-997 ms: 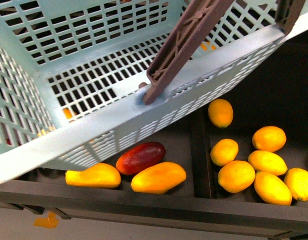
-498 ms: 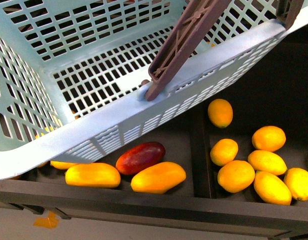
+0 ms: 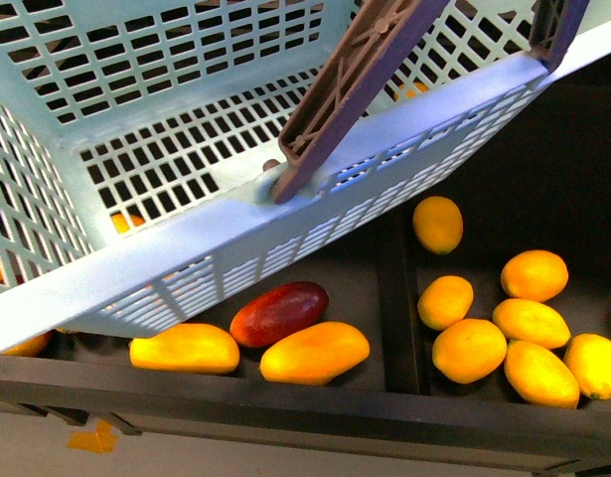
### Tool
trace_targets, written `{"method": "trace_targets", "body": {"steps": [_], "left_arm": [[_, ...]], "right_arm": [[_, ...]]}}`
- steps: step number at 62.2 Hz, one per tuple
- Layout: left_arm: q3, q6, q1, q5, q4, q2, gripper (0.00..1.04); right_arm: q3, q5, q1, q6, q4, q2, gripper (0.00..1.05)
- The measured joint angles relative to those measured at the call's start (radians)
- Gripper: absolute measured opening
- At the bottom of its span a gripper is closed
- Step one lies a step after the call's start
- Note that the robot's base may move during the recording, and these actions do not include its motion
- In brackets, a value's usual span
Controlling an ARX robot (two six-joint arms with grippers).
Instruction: Pick lemon and mango into basket
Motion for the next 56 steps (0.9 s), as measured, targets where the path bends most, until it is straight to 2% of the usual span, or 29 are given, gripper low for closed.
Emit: {"method": "trace_targets", "body": {"steps": [19, 43, 56], "left_arm": [[0.000, 0.000, 0.000, 0.005, 0.000, 0.000, 0.27], [0.000, 0.000, 0.000, 0.002, 0.000, 0.000, 0.27], [0.000, 0.000, 0.000, 0.004, 0.000, 0.000, 0.27]], "right_arm": [[0.270, 0.000, 0.070, 0.193, -0.095, 0.209, 0.96], [0.516, 0.033, 0.098, 0.259, -0.216, 0.384, 0.96], [0.583, 0.038, 0.104, 0.287, -0.243, 0.443, 0.96]]}}
